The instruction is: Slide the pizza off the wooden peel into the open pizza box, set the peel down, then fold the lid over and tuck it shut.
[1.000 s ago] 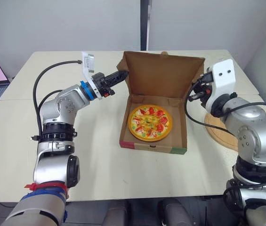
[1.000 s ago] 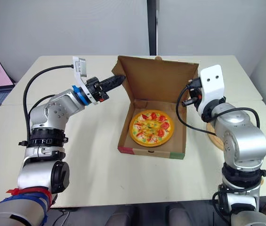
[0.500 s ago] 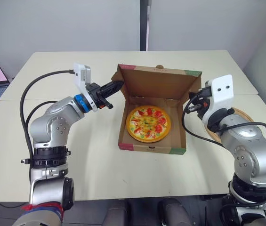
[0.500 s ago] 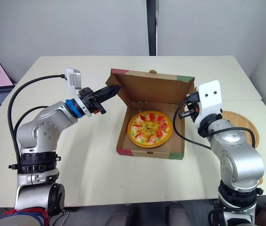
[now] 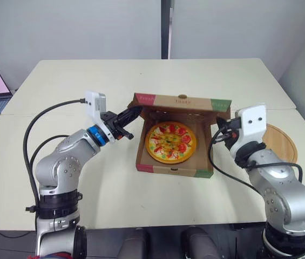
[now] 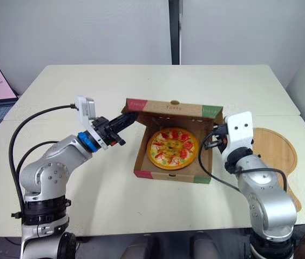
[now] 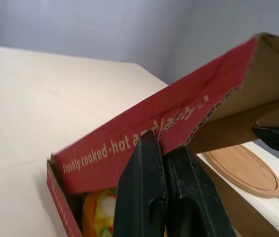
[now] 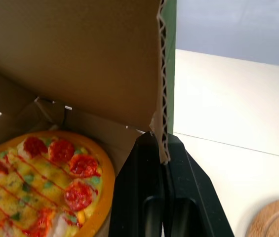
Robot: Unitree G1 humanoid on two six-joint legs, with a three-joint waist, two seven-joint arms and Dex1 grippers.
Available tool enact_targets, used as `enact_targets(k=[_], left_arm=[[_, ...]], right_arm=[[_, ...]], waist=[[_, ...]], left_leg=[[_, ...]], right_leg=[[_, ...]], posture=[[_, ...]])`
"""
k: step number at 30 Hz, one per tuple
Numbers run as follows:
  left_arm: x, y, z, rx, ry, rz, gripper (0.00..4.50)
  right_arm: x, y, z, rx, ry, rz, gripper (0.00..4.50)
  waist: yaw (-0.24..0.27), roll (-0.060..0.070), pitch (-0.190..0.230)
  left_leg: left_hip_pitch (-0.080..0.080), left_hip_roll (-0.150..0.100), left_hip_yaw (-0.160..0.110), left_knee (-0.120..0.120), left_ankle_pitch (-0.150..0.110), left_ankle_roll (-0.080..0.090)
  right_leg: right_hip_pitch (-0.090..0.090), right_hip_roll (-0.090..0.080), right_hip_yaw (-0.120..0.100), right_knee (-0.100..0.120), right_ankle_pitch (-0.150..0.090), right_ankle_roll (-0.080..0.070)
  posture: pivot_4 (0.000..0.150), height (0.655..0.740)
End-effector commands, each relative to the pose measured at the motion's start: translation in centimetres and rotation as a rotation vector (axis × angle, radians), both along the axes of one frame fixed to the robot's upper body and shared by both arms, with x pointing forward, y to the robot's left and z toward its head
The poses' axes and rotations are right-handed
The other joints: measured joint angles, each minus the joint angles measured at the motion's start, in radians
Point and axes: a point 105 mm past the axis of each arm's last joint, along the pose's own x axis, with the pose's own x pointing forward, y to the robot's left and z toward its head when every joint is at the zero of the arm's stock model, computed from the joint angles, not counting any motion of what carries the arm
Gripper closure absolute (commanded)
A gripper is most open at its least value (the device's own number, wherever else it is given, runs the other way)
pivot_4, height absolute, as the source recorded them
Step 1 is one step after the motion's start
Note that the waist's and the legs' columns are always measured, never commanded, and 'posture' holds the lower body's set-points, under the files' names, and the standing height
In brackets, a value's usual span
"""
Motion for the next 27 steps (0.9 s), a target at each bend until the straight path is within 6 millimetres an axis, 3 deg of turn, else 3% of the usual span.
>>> enact_targets(k=[1, 9, 16, 21, 27], left_arm=[[-1.0, -0.4, 0.1, 0.001, -0.021, 0.007, 4.50], [-2.3, -0.2, -2.4, 0.029, 0.025, 0.066, 4.50], [-1.9, 0.4, -2.5, 0.016, 0.010, 0.138, 4.50], [-1.9, 0.8, -2.0, 0.020, -0.003, 0.134, 4.50], [-2.1, 1.2, -3.0, 0.040, 0.032, 0.129, 4.50]], right_arm=[[-1.1, 0.9, 0.9, -0.009, -0.096, 0.037, 4.47], [-1.9, 1.2, -1.1, 0.012, -0.101, 0.033, 4.47], [-2.3, 1.9, -3.6, 0.025, -0.046, 0.061, 4.47], [-2.5, 2.2, -4.4, 0.047, -0.019, 0.081, 4.47], [-2.8, 2.5, -5.3, 0.051, 0.014, 0.096, 4.47]], waist=[[0.000, 0.000, 0.000], [0.001, 0.000, 0.000], [0.002, -0.001, -0.001], [0.001, -0.001, -0.001], [0.001, -0.001, -0.001]], left_leg=[[0.001, 0.000, 0.000, 0.000, 0.000, 0.000], [0.006, 0.000, 0.000, -0.001, -0.002, 0.003], [0.008, 0.000, 0.001, -0.001, -0.002, 0.003], [0.008, 0.001, 0.001, -0.002, -0.002, 0.003], [0.009, 0.001, 0.001, -0.002, -0.002, 0.003]], right_leg=[[0.001, 0.000, 0.000, 0.000, 0.000, 0.000], [0.006, 0.000, 0.000, -0.001, 0.000, 0.000], [0.007, 0.000, 0.001, -0.001, 0.000, 0.000], [0.007, 0.001, 0.001, -0.001, 0.000, 0.000], [0.007, 0.001, 0.001, -0.001, 0.000, 0.000]], posture=[[0.150, 0.7318], [0.150, 0.7318], [0.150, 0.7318], [0.150, 0.7318], [0.150, 0.7318]])
